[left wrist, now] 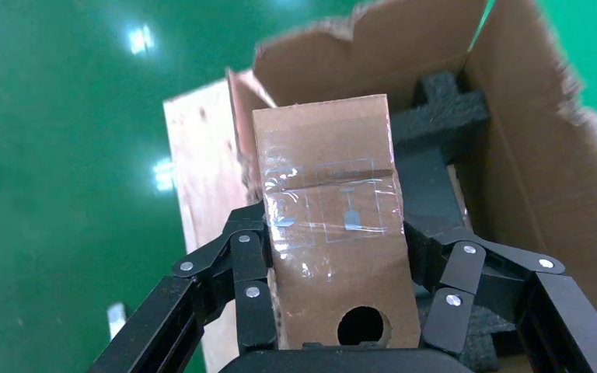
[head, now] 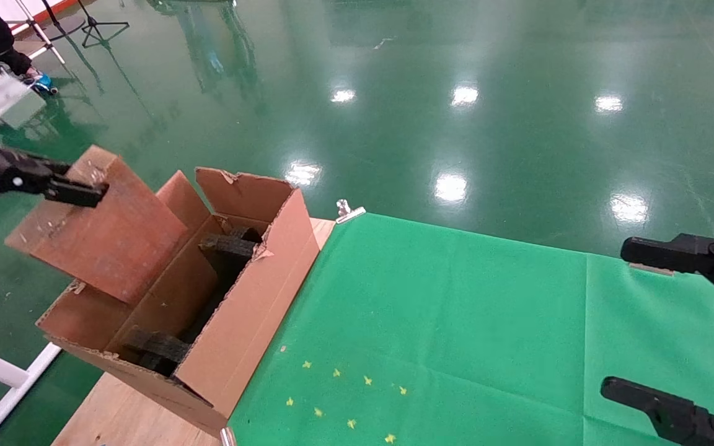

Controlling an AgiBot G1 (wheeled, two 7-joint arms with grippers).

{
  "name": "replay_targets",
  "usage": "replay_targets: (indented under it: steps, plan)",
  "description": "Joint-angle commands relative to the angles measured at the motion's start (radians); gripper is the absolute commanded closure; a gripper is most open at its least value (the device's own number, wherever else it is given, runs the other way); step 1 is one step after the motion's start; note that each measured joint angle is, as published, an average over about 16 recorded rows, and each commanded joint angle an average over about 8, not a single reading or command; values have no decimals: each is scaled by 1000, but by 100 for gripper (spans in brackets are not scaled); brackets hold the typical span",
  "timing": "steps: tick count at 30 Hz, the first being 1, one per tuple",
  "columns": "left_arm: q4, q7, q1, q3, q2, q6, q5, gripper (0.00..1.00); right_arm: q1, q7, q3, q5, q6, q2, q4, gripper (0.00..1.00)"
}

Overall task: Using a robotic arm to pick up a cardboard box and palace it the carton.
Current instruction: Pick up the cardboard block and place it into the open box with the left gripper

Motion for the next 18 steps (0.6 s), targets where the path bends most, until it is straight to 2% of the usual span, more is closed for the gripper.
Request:
replay_targets:
  steps: [1, 18]
  plan:
    - [53, 19, 18, 3, 6, -24, 1, 100, 0, 0, 0, 0, 0, 0, 0, 0]
    - [380, 131, 159, 9, 163, -327, 7, 100, 0, 0, 0, 0, 0, 0, 0, 0]
